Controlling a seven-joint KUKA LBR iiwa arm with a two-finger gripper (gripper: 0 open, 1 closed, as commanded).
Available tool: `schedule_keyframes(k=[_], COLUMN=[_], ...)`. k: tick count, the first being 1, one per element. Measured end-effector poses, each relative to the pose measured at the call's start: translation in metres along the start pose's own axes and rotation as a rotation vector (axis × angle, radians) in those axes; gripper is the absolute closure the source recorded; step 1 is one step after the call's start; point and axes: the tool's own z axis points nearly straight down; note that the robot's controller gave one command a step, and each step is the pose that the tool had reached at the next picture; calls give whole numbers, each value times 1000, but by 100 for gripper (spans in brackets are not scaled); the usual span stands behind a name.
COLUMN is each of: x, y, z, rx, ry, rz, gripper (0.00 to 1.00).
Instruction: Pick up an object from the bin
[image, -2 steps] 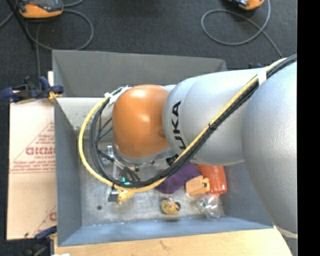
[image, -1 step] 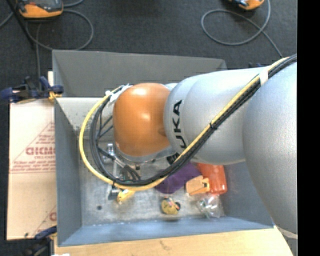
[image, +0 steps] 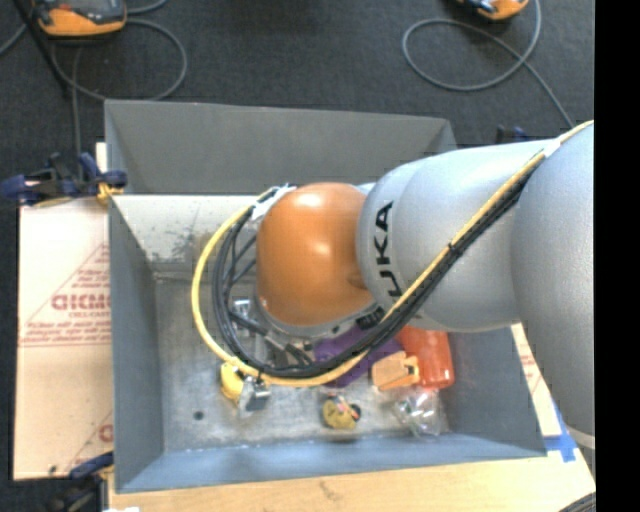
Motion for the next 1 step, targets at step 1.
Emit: schedule_keyframes(k=[1], x=[1], y=[-14], z=[12], rx=[0], ry=[-5], rz=[-36], gripper=[0])
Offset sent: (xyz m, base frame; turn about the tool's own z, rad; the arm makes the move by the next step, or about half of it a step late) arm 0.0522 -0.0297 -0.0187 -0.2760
